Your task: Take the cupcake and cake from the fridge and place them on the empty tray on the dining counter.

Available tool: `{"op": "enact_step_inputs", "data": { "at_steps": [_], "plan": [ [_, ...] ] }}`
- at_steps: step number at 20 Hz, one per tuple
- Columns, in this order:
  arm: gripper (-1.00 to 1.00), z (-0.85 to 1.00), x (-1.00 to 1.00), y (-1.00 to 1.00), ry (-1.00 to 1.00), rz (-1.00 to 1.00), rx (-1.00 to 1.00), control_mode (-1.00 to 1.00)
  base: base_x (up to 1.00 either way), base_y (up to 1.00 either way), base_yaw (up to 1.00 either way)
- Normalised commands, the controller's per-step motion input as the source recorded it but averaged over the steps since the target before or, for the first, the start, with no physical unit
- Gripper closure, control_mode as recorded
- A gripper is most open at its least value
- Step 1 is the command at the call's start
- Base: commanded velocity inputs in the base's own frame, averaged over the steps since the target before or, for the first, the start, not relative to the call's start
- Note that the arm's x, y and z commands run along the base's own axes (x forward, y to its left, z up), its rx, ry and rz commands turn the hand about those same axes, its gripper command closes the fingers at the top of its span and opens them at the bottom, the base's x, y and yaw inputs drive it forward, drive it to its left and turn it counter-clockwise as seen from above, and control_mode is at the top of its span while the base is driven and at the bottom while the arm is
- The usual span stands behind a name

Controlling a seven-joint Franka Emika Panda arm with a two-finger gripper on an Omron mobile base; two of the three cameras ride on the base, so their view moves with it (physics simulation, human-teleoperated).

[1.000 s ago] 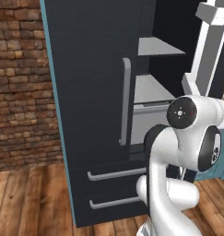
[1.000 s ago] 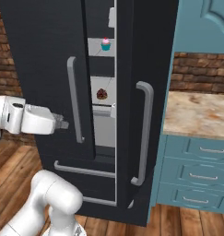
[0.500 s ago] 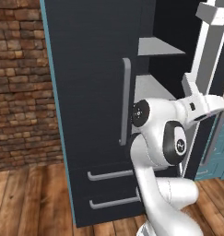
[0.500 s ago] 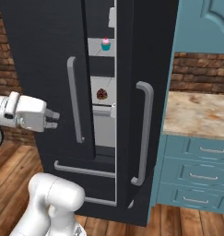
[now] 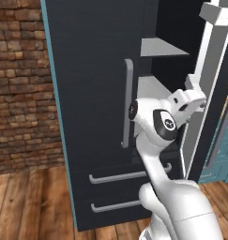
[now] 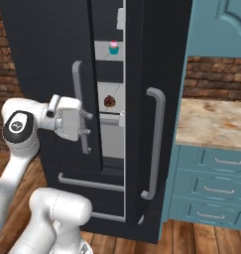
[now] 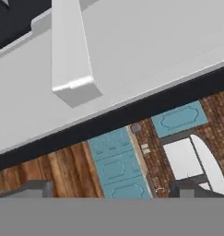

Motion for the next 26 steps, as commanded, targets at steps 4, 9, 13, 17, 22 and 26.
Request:
{"op": "enact_step_inputs", "data": {
  "at_steps": [4,9,13,17,22,26],
  "plan": [
    [-1.00,-0.26,1.00,-0.38,0.21,0.12,0.00,-1.00,0.00,0.00,0.00],
    [-1.00,-0.31,1.00,-0.12,0.21,0.21,0.00,-1.00,0.00,0.00,0.00],
    [-1.00,-0.12,0.71,-0.74,0.19,0.02,-0.02,-1.00,0.00,0.00,0.00],
    [-1.00,-0.27,0.17,-1.00,0.22,-0.08,-0.08,-1.00,0.00,0.00,0.00],
    [-1.00,-0.22,-0.48,-1.00,0.04,-0.17,-0.01,-1.00,0.00,0.00,0.00],
    [-1.00,-0.06,-0.84,-0.52,-0.08,-0.07,0.01,-1.00,0.00,0.00,0.00]
  ]
}}
